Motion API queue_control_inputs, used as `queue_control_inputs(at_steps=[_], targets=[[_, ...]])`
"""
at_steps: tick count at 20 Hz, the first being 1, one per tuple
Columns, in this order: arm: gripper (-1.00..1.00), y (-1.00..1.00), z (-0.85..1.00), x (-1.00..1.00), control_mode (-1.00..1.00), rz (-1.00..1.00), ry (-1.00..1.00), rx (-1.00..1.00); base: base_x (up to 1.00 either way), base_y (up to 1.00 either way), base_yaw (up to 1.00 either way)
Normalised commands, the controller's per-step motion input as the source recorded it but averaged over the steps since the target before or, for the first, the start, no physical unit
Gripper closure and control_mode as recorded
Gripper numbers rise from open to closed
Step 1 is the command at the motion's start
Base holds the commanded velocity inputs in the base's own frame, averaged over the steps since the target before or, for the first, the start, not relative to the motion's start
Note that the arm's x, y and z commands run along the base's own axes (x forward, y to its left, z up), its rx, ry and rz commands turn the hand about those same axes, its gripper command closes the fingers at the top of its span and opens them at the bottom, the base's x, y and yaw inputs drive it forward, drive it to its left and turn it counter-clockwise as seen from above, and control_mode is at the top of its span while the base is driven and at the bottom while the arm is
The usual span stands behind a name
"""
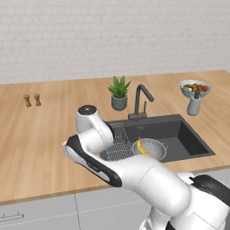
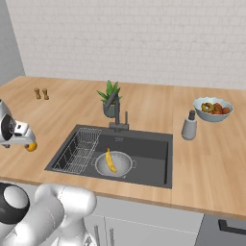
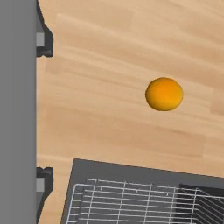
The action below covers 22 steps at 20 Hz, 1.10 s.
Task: Put the colander in the sink, put the banana, orange in the colander, and turn on the sink faucet and pour water over the colander.
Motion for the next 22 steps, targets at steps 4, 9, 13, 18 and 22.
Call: queue_control_inputs(at_steps=[4,9,13,18,22], targets=[[-1.0,0.35,-0.17,0.36,-1.0,-0.03,0.0,0.0,0.0,0.0,0.0],[-1.0,0.27,-0.2,0.39,-1.0,-0.05,0.0,0.0,0.0,0.0,0.0],[-1.0,0.2,-0.22,0.33,-1.0,-0.06,0.0,-0.01,0.0,0.0,0.0],[-1.0,0.05,-0.25,0.33,-1.0,-0.09,0.0,-0.05,0.0,0.0,0.0],[-1.0,0.0,-0.25,0.34,-1.0,-0.1,0.0,-0.07,0.0,0.0,0.0]])
